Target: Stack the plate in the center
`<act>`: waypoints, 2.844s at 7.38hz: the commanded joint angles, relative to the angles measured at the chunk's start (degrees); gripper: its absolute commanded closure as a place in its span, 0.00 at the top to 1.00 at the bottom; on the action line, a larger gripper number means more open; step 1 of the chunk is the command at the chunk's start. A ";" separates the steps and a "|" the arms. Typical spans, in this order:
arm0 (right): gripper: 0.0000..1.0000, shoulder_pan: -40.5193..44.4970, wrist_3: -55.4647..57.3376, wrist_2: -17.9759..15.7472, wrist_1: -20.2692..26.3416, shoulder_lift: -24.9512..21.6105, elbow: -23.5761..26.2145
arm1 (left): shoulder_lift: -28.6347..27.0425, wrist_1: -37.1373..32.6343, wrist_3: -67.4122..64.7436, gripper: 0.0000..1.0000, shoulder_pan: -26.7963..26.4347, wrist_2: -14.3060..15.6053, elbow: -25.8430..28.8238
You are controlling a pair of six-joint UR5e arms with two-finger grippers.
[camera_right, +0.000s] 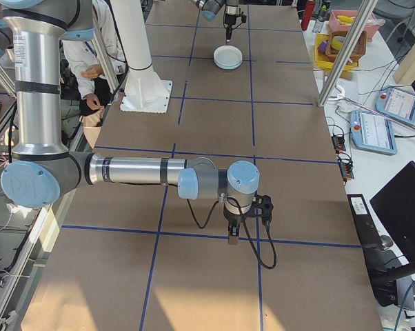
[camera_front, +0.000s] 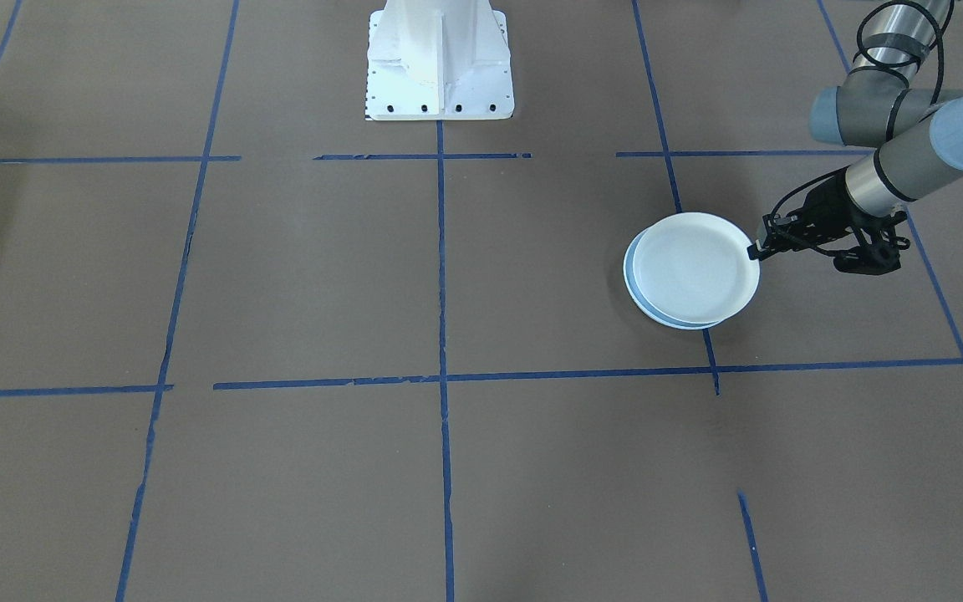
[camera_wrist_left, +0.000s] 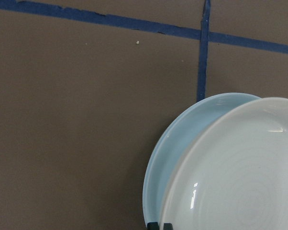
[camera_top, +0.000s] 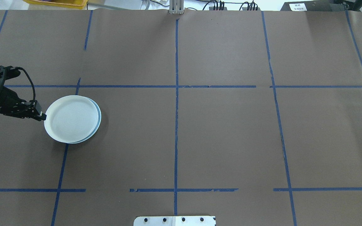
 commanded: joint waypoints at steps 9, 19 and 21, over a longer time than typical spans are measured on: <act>1.00 0.00 0.02 0.09 0.00 0.00 0.00 | 1.25 27.65 43.83 1.00 -20.50 5.09 -0.43; 1.00 0.09 -0.06 0.09 0.00 0.00 0.00 | 3.36 46.79 70.91 1.00 -34.16 4.74 -0.78; 1.00 0.00 0.03 0.09 0.00 0.00 0.00 | 3.35 46.79 70.91 1.00 -34.16 4.65 -0.69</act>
